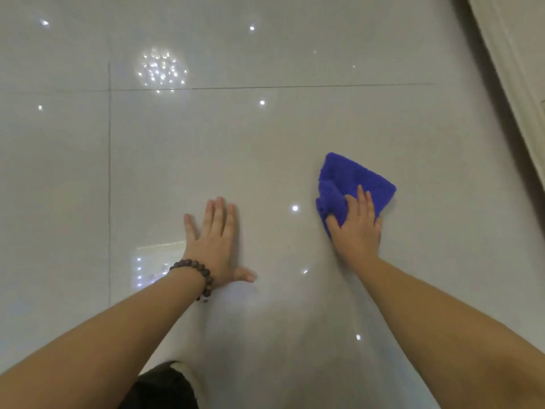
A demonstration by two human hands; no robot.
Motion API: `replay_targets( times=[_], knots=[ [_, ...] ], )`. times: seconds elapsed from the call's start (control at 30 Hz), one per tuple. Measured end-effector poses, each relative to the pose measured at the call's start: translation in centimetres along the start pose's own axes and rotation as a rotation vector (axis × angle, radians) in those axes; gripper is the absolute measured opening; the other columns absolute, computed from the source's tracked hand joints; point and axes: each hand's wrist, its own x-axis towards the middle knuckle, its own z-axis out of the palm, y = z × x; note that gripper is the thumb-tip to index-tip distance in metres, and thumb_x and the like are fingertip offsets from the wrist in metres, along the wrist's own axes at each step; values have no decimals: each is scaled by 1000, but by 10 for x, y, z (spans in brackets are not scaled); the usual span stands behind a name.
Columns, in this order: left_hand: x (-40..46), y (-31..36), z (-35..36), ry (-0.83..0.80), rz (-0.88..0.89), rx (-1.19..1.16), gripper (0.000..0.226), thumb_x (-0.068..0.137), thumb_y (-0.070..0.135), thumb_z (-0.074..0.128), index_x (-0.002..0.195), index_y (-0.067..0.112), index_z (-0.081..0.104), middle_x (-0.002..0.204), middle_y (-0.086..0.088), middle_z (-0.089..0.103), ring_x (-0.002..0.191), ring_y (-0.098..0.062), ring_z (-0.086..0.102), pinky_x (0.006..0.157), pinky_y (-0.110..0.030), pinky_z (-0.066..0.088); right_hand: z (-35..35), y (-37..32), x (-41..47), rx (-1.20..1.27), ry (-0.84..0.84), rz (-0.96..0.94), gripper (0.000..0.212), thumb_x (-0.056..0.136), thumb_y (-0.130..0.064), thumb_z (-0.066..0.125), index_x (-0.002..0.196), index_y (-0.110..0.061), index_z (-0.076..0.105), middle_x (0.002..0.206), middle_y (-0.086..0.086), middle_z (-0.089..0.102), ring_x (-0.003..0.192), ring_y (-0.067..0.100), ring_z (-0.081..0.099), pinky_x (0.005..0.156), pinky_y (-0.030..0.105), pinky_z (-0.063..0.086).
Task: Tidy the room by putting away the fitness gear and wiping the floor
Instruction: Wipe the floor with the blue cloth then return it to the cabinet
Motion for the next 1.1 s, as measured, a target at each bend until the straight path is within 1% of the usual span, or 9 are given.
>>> replay_targets(
  times=[0.17, 0.37, 0.43, 0.63, 0.7, 0.77, 0.93, 1.0, 1.1],
  knots=[
    [27, 49, -12, 21, 114, 83, 137, 58, 94, 41, 125, 16, -49, 141, -10, -47, 137, -28, -37, 111, -67, -6, -23, 89, -4, 148, 65, 797, 64, 93, -48, 40, 151, -34, 15, 161, 1, 2, 147, 21, 0, 114, 56, 10],
    [63, 116, -8, -1, 157, 118, 146, 48, 97, 45, 137, 19, -42, 148, -12, -42, 139, -31, -34, 107, -72, -3, 11, 16, -12, -44, 2, -325, 68, 76, -57, 39, 142, -41, 38, 157, 1, 25, 145, 21, 19, 111, 51, 15],
    [69, 127, -4, -22, 131, 170, 148, 43, 101, 39, 134, 19, -45, 145, -12, -45, 136, -34, -37, 105, -75, -4, 1, 55, 5, -29, 21, -376, 68, 75, -57, 36, 141, -41, 39, 156, -1, 26, 145, 19, 20, 111, 50, 16],
    [73, 130, -3, -51, 102, 209, 147, 38, 103, 33, 124, 20, -53, 140, -12, -51, 133, -36, -41, 103, -75, -7, -47, 268, -14, 140, 135, 874, 62, 93, -49, 36, 150, -33, 18, 161, 0, 5, 147, 19, 1, 114, 55, 9],
    [71, 131, -4, -57, 102, 204, 146, 38, 102, 33, 124, 21, -52, 141, -12, -50, 133, -36, -41, 102, -75, -8, -48, 263, -22, 215, 124, 1058, 62, 94, -49, 32, 151, -32, 16, 161, 0, 3, 147, 21, 0, 114, 56, 7],
    [70, 132, -4, -49, 109, 193, 146, 35, 103, 31, 123, 22, -53, 141, -12, -51, 133, -36, -41, 102, -75, -8, -30, 209, -23, 138, 145, 891, 63, 92, -50, 35, 150, -34, 18, 161, 1, 5, 147, 21, 2, 112, 54, 8],
    [67, 129, -2, -24, 140, 170, 146, 33, 101, 25, 137, 23, -42, 143, -10, -49, 135, -35, -39, 104, -75, -6, 16, 58, -63, -16, 22, -305, 67, 75, -55, 41, 140, -38, 42, 154, 3, 30, 143, 24, 26, 109, 54, 21],
    [68, 127, -2, -9, 150, 174, 147, 31, 101, 22, 138, 22, -40, 146, -10, -46, 136, -34, -38, 105, -74, -6, 11, 90, -63, -25, 39, -266, 66, 75, -54, 40, 139, -36, 45, 153, 2, 33, 141, 24, 29, 107, 53, 25],
    [68, 126, -2, 7, 147, 177, 148, 29, 104, 22, 133, 22, -45, 147, -11, -44, 136, -33, -38, 104, -75, -5, -8, 176, -76, 34, 104, 432, 64, 85, -52, 36, 147, -34, 30, 159, 1, 17, 145, 22, 14, 112, 51, 20]
  ],
)
